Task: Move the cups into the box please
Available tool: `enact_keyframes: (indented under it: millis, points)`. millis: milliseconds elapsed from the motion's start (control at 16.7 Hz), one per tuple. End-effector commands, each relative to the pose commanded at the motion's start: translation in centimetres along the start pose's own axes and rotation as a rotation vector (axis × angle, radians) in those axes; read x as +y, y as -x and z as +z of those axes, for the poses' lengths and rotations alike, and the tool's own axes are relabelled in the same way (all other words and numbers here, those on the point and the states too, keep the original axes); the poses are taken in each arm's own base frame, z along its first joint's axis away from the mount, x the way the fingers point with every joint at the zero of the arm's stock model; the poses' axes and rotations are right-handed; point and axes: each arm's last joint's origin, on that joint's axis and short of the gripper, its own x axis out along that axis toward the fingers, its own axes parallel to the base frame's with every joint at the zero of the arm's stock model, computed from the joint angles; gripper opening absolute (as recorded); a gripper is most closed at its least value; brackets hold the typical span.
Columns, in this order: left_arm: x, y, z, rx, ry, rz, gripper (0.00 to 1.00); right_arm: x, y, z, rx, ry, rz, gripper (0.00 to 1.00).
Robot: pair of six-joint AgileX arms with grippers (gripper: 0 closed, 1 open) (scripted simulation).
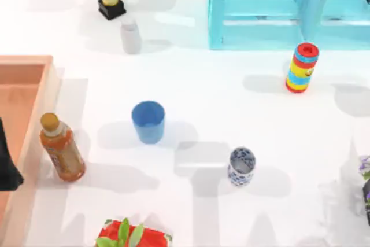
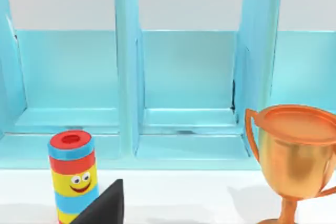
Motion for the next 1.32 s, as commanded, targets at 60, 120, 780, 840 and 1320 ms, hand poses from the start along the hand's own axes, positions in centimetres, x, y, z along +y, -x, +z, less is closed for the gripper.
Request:
enact_keyframes:
  millis: [60, 120, 780, 840, 1320]
  points:
    - [0.0, 0.0, 0.0, 0.0, 0.0, 0.0, 1.0, 0.0, 0.0, 0.0, 0.0, 0.0, 0.0, 1.0]
    - [0.0, 0.0, 0.0, 0.0, 0.0, 0.0, 1.0, 0.0, 0.0, 0.0, 0.0, 0.0, 0.0, 1.0]
    - [-3.5, -3.5, 9.1, 0.447, 0.107, -0.24, 1.0, 0.0, 0.0, 0.0, 0.0, 0.0, 0.0, 1.0]
    - [-4.3, -4.5, 10.1, 0.531, 0.11, -0.26, 1.0, 0.0, 0.0, 0.0, 0.0, 0.0, 0.0, 1.0]
    - [-14.0, -14.8, 11.9, 1.226, 0.008, -0.257, 1.0, 0.0, 0.0, 0.0, 0.0, 0.0, 0.0, 1.0]
